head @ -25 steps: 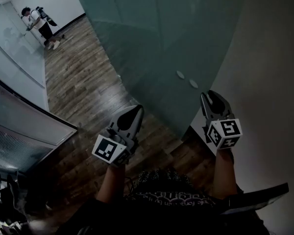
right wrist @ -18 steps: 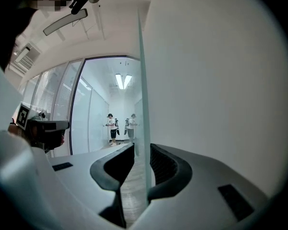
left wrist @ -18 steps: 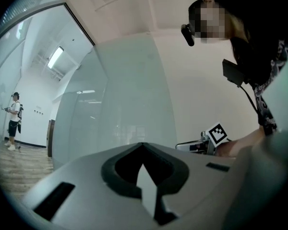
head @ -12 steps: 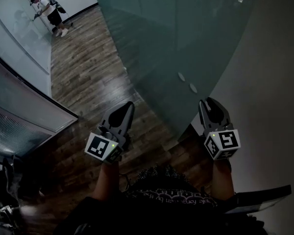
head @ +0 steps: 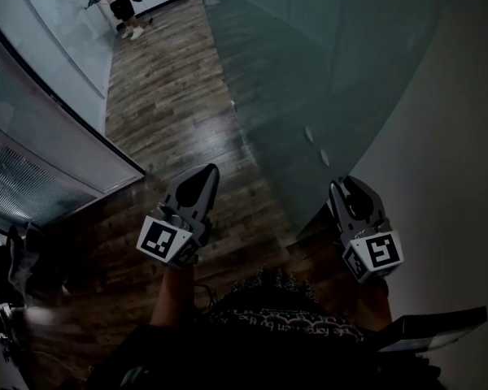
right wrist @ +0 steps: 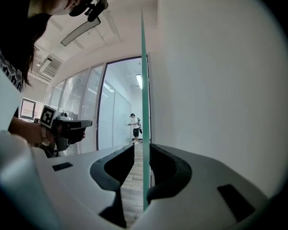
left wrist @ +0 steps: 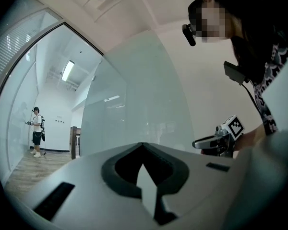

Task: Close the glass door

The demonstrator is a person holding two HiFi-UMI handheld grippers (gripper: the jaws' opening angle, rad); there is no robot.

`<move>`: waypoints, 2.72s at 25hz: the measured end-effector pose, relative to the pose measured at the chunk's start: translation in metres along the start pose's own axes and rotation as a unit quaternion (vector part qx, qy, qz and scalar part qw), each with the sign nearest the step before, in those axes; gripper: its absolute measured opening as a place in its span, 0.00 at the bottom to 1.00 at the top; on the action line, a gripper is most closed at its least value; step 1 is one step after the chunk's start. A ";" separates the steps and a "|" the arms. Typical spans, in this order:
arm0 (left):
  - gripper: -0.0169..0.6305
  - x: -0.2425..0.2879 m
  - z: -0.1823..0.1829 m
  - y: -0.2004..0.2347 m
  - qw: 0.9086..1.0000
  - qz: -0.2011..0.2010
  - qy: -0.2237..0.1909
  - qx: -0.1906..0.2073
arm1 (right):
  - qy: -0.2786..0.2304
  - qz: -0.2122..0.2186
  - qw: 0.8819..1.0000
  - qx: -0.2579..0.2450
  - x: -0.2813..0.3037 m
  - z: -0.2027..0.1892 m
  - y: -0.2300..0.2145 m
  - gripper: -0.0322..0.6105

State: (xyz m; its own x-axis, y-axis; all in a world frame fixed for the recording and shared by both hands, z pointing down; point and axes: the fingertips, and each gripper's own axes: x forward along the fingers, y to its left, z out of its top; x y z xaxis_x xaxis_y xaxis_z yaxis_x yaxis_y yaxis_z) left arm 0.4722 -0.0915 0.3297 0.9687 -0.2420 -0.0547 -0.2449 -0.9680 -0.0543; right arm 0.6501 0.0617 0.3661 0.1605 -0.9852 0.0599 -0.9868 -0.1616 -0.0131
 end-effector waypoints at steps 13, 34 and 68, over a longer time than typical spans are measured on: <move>0.03 -0.054 0.004 0.039 0.997 0.076 0.008 0.015 | -0.009 0.117 0.993 0.002 0.012 0.004 0.073 0.20; 0.03 -0.150 0.015 0.095 0.984 0.178 -0.001 0.023 | -0.007 0.223 0.975 -0.003 0.036 0.007 0.182 0.20; 0.03 -0.332 0.026 0.143 0.946 0.320 0.000 0.042 | -0.013 0.374 0.927 -0.039 0.120 0.016 0.385 0.17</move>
State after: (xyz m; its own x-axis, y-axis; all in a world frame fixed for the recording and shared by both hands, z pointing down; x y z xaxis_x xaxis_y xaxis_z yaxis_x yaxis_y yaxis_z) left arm 0.1148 -0.1479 0.3140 0.6206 -0.7774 -0.1028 -0.7841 -0.6142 -0.0893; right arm 0.2898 -0.1199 0.3518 -0.5696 -0.8210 0.0393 -0.8206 0.5707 0.0299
